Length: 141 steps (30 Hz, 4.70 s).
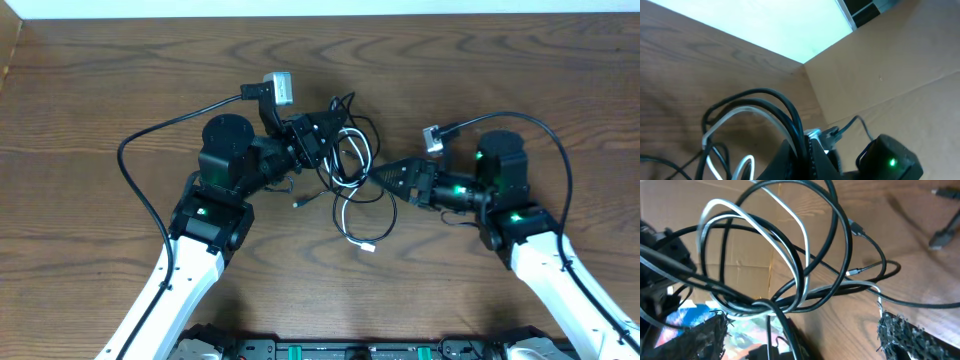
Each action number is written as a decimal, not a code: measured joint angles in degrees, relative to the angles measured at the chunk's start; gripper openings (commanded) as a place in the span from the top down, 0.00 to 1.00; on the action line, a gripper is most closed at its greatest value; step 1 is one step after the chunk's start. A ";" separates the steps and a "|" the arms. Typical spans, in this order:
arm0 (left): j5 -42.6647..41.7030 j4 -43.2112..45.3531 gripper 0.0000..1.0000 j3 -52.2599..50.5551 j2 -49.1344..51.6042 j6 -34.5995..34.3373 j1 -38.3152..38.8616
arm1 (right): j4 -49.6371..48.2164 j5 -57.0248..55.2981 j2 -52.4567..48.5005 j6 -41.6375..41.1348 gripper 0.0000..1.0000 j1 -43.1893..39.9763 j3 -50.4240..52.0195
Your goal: Untangle cables
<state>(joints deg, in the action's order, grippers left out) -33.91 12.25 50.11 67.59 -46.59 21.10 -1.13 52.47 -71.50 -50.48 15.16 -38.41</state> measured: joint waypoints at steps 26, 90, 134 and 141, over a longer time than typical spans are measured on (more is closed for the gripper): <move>0.02 0.20 0.92 0.00 0.70 -1.66 6.36 | -5.86 -12.63 0.00 1.05 0.51 3.56 0.02; 2.60 -20.98 0.07 0.07 0.94 19.69 10.99 | -15.85 5.81 -0.02 -1.60 0.99 -10.60 0.02; 4.33 -19.98 0.27 0.07 0.81 87.34 15.50 | -26.05 16.00 -0.02 -2.14 0.99 -10.60 0.02; 4.48 -17.16 0.29 0.07 0.76 88.02 15.50 | -26.12 18.78 -0.02 -3.32 0.99 -10.60 0.02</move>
<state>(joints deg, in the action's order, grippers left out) -29.43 -4.91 50.17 68.36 41.43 36.60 -27.24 71.24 -71.53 -53.80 4.56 -38.39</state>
